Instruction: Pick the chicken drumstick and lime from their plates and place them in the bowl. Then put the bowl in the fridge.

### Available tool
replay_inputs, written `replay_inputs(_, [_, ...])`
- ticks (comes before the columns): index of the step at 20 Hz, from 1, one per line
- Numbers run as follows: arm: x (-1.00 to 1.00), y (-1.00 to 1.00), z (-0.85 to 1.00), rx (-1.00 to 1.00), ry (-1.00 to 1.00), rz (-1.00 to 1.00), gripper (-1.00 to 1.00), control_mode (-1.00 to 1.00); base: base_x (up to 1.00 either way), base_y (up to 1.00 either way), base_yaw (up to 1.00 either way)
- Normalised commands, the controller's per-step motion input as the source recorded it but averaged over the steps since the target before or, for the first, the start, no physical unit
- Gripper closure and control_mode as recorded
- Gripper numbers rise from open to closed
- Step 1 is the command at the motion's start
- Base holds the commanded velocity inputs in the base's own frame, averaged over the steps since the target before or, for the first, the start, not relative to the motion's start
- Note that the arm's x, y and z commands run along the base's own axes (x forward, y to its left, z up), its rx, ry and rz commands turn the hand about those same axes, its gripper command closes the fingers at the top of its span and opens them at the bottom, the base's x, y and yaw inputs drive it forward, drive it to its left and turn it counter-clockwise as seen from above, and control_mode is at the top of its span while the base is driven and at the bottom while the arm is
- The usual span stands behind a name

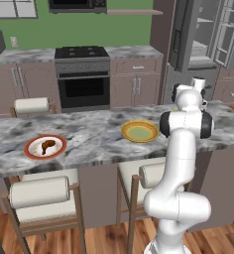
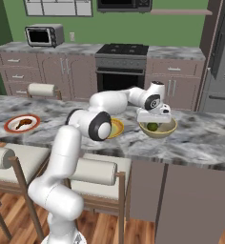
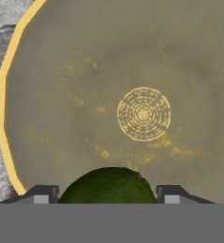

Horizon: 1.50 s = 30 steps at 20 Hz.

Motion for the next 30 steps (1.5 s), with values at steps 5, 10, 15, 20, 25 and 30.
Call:
replay_inputs(5, [0.14,-0.01,-0.01,0.00,0.00,0.00,-1.00,-1.00,0.00,0.00,0.00])
replay_inputs(10, [0.12,-0.04,-0.01,0.00,0.00,0.00,-1.00,-1.00,0.00,0.00,0.00])
replay_inputs(15, [0.13,-0.02,0.00,0.00,0.01,0.00,-1.00,-1.00,0.00,0.00,0.00])
replay_inputs(20, [0.08,0.09,0.24,0.00,0.00,0.00,-1.00,-1.00,0.00,0.00,0.00])
replay_inputs(25, [-0.22,0.25,0.47,0.00,-0.03,0.00,-1.00,-1.00,0.00,0.00,0.00])
replay_inputs(30, [-0.61,0.48,0.08,-0.05,0.00,0.00,-1.00,-1.00,0.00,0.00,0.00])
